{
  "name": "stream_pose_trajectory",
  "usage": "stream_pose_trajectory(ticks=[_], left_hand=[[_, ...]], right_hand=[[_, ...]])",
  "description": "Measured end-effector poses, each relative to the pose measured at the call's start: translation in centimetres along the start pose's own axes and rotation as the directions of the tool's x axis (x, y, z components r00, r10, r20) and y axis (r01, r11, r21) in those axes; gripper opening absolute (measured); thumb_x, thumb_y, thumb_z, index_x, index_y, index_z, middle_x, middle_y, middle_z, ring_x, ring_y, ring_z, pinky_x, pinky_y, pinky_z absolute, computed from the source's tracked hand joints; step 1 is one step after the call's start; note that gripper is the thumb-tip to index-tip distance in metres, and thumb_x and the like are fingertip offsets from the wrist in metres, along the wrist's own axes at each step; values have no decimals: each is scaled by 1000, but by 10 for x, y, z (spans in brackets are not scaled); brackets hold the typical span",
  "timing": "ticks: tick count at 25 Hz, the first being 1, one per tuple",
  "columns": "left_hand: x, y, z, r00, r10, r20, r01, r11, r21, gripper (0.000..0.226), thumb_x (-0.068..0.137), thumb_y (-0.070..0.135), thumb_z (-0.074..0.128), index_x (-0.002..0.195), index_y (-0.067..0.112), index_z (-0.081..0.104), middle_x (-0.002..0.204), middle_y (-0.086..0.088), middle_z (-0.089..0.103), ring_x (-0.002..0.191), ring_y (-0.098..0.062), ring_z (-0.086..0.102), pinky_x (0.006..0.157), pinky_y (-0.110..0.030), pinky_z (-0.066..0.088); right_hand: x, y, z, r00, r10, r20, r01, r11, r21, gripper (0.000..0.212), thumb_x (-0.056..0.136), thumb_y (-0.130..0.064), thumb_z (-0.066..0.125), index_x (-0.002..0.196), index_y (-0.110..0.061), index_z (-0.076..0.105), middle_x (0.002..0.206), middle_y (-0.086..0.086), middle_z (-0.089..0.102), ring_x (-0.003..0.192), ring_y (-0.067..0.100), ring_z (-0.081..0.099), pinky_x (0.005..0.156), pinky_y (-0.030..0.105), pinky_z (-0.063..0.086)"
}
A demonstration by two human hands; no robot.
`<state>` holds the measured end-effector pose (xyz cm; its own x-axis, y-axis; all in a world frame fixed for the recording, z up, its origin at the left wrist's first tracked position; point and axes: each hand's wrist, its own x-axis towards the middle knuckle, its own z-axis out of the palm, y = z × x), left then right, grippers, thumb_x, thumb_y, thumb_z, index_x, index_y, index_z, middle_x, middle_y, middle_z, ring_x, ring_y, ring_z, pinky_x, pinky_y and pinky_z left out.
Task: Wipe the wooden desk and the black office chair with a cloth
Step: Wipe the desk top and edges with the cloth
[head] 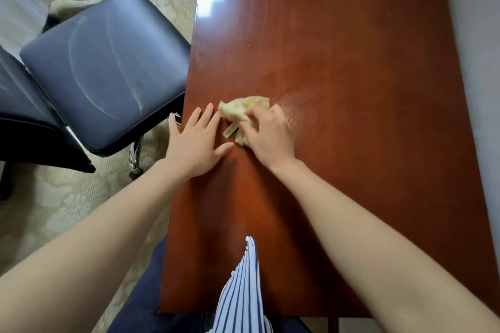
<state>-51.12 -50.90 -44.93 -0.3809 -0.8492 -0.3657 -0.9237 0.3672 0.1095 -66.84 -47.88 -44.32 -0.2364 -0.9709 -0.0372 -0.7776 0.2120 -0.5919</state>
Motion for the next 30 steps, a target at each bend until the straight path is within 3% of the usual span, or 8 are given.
stream_pose_trajectory(ticks=[5, 9, 14, 18, 21, 26, 28, 30], left_hand=[[-21, -13, -2, 997, -48, 56, 50, 998, -37, 75, 91, 63, 33, 152, 25, 10, 160, 2, -2, 147, -20, -1, 111, -59, -6], [-38, -25, 0, 997, -51, 65, 55, 997, -49, 79, 88, 65, 39, 151, 27, 11, 160, 1, -3, 147, -20, -5, 111, -60, -8], [-34, -53, -7, 999, 50, 13, -49, 998, -38, 97, 81, 62, 57, 152, 25, 2, 160, 1, -7, 147, -21, -7, 111, -59, -8], [1, -77, -18, 985, 161, 54, -160, 987, -22, 103, 79, 62, 59, 152, 23, -2, 160, 2, -10, 147, -21, -8, 111, -59, -8], [35, -95, -27, 967, 250, 57, -248, 968, -34, 103, 80, 63, 57, 152, 21, -4, 160, 2, -12, 147, -20, -9, 112, -57, -7], [70, -135, -40, 931, 364, 37, -362, 931, -46, 95, 85, 61, 51, 152, 22, -4, 160, 3, -10, 147, -19, -9, 113, -56, -6], [75, -150, -43, 932, 358, 57, -355, 933, -55, 94, 86, 61, 50, 152, 22, -5, 160, 3, -10, 146, -19, -9, 113, -56, -7], [78, -163, -45, 931, 356, 85, -352, 934, -60, 96, 85, 61, 52, 152, 22, -4, 160, 3, -10, 146, -19, -9, 113, -56, -7]], right_hand=[[-54, 4, 2, 996, -64, 64, 65, 998, -10, 16, 84, -35, 64, 84, -19, 63, 85, 0, 55, 85, 19, 49, 72, 30, 40], [-83, 9, 7, 968, -250, -3, 249, 965, -80, 9, 81, -19, 71, 86, -14, 66, 87, -2, 63, 95, 23, 55, 78, 35, 43], [-51, 4, 14, 965, -261, -36, 252, 954, -163, 11, 77, -12, 73, 87, -12, 67, 87, 3, 64, 90, 28, 57, 76, 35, 44], [1, -10, 20, 988, -115, -101, 90, 971, -223, 31, 83, -12, 64, 114, -15, 63, 104, 5, 65, 98, 29, 54, 84, 37, 42], [54, -20, 20, 963, 151, -221, -206, 946, -251, 35, 91, -16, 54, 125, -22, 54, 121, 4, 57, 110, 29, 47, 88, 37, 41], [123, -43, 35, 623, 614, -484, -664, 742, 87, 22, 95, -18, 48, 114, -22, 59, 123, 0, 56, 119, 20, 42, 90, 30, 39], [129, -55, 49, 674, 563, -478, -591, 799, 108, 21, 92, -16, 52, 111, -18, 63, 120, 0, 58, 119, 21, 43, 93, 27, 37], [121, -72, 68, 818, 421, -391, -426, 901, 79, 21, 89, -14, 55, 107, -15, 66, 111, 4, 60, 112, 23, 45, 89, 24, 35]])
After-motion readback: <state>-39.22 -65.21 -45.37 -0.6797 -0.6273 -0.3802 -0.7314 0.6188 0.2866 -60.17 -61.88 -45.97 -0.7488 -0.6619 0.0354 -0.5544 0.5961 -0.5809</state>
